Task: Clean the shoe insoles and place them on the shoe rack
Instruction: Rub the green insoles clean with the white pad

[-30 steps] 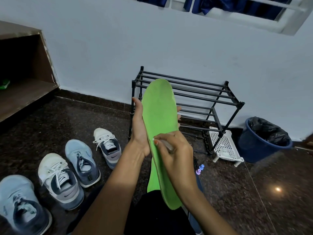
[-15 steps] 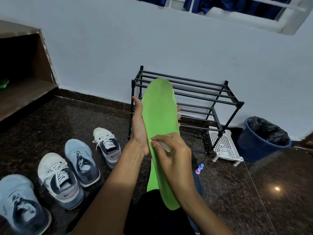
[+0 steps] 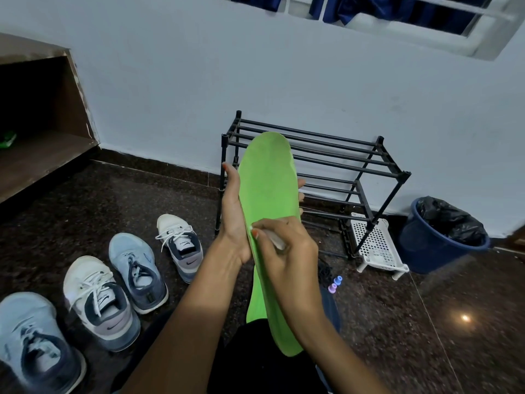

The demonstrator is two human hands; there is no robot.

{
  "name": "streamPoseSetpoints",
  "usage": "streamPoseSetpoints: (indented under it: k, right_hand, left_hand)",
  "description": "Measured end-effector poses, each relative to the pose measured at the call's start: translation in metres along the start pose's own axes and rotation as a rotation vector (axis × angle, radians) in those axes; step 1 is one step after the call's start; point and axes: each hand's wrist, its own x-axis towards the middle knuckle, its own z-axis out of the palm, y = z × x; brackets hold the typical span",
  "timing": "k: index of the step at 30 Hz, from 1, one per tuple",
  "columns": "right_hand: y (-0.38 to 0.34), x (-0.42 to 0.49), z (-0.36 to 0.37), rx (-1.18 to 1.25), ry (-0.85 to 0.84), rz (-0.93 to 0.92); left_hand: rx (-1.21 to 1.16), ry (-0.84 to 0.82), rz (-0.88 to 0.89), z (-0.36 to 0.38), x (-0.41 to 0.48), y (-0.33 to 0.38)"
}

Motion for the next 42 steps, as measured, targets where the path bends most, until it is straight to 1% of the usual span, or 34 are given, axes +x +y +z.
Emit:
streamPoseSetpoints:
  k: [3, 7, 9, 11, 14, 18, 21, 23, 26, 31, 35, 39, 42]
  right_hand:
    - [0.005, 0.005, -0.005, -0.084, 0.015, -0.012]
    - [0.02, 0.023, -0.013, -0.211, 0.125, 0.023]
    - [0.022, 0.023, -0.013, -0.239, 0.136, 0.031]
    - [0.021, 0.017, -0.011, -0.216, 0.122, 0.028]
    - [0.013, -0.003, -0.007, -0.101, 0.066, 0.009]
    - [0.005, -0.021, -0.004, 0.008, 0.039, 0.038]
    - [0.01, -0.016, -0.007, -0.11, 0.04, 0.009]
    - [0.017, -0.004, -0.011, -0.19, 0.093, 0.004]
    - [0.024, 0.013, -0.018, -0.124, 0.139, 0.09]
    - [0.026, 0.022, -0.019, -0.064, 0.167, 0.11]
    - [0.028, 0.028, -0.02, -0.053, 0.253, 0.128]
    - [0.023, 0.036, -0.021, -0.07, 0.289, 0.109]
    - [0.022, 0.037, -0.019, -0.132, 0.276, 0.061]
  left_hand:
    - [0.013, -0.012, 0.001, 0.0, -0.001, 0.0]
    - [0.017, -0.04, -0.011, 0.001, -0.001, -0.002]
    - [0.018, -0.044, -0.013, 0.001, -0.001, -0.002]
    - [0.014, -0.018, -0.005, 0.001, -0.001, -0.002]
    - [-0.024, 0.018, 0.004, 0.0, -0.001, 0.001]
    - [-0.049, 0.028, -0.001, 0.001, -0.002, 0.004]
    - [-0.063, 0.026, -0.008, 0.001, -0.002, 0.003]
    - [-0.049, 0.018, -0.012, 0.001, -0.001, 0.001]
    - [-0.02, 0.013, -0.007, 0.0, -0.001, -0.002]
    - [0.015, 0.021, -0.005, 0.001, -0.001, 0.0]
    - [0.072, -0.057, -0.057, 0.005, -0.002, -0.002]
    - [0.071, -0.133, -0.111, 0.009, -0.003, -0.007]
    - [0.064, -0.114, -0.105, 0.009, -0.004, -0.008]
